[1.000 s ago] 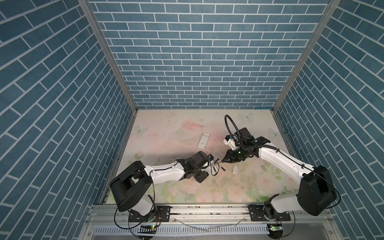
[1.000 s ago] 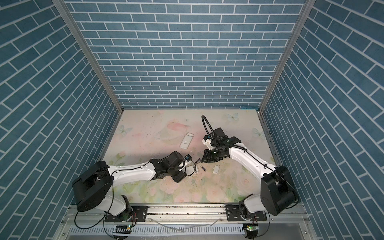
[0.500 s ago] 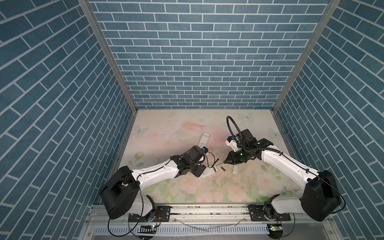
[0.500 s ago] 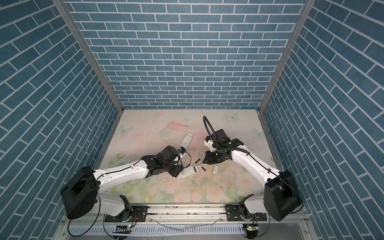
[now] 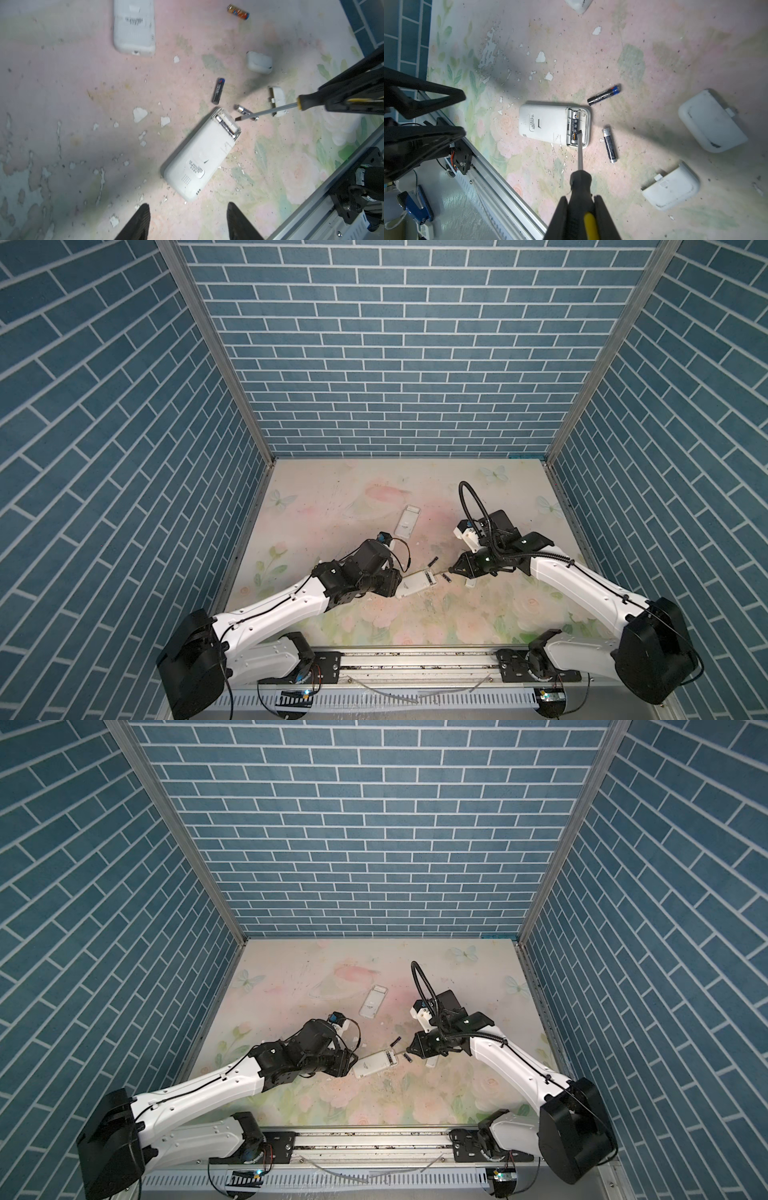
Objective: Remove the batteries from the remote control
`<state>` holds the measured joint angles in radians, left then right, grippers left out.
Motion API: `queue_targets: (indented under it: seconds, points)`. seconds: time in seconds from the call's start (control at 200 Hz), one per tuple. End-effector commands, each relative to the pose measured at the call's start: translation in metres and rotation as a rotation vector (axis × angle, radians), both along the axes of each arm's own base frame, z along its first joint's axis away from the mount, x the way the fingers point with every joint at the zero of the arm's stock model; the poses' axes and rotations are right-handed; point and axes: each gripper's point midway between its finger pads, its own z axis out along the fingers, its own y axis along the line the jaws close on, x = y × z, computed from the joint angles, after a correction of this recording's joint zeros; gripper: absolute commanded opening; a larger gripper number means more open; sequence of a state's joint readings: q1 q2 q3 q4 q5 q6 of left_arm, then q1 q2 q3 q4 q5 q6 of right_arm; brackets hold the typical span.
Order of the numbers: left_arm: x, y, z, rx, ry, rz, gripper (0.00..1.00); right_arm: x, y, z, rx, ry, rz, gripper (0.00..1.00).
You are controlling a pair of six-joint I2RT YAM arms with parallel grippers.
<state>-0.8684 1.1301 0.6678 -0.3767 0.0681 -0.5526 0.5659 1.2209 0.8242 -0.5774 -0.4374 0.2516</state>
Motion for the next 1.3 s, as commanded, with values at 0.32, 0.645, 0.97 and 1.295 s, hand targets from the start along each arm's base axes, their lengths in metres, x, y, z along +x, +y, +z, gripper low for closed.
queue_targets:
  seconds: [0.32,0.645,0.97,1.295]
  points:
    - [-0.017,-0.005,-0.020,-0.137,0.201,0.163,0.56,-0.006,0.006,0.006,-0.134,-0.292,0.154,0.00]
    - [-0.022,-0.003,-0.031,-0.178,0.246,0.216,0.54,-0.010,0.001,-0.006,-0.280,-0.356,0.183,0.00]
    - [-0.020,-0.012,-0.035,-0.214,0.268,0.223,0.54,-0.017,0.010,-0.014,-0.311,-0.399,0.225,0.00]
    - [-0.022,-0.007,-0.047,-0.214,0.291,0.264,0.54,-0.025,0.020,-0.015,-0.296,-0.420,0.259,0.00]
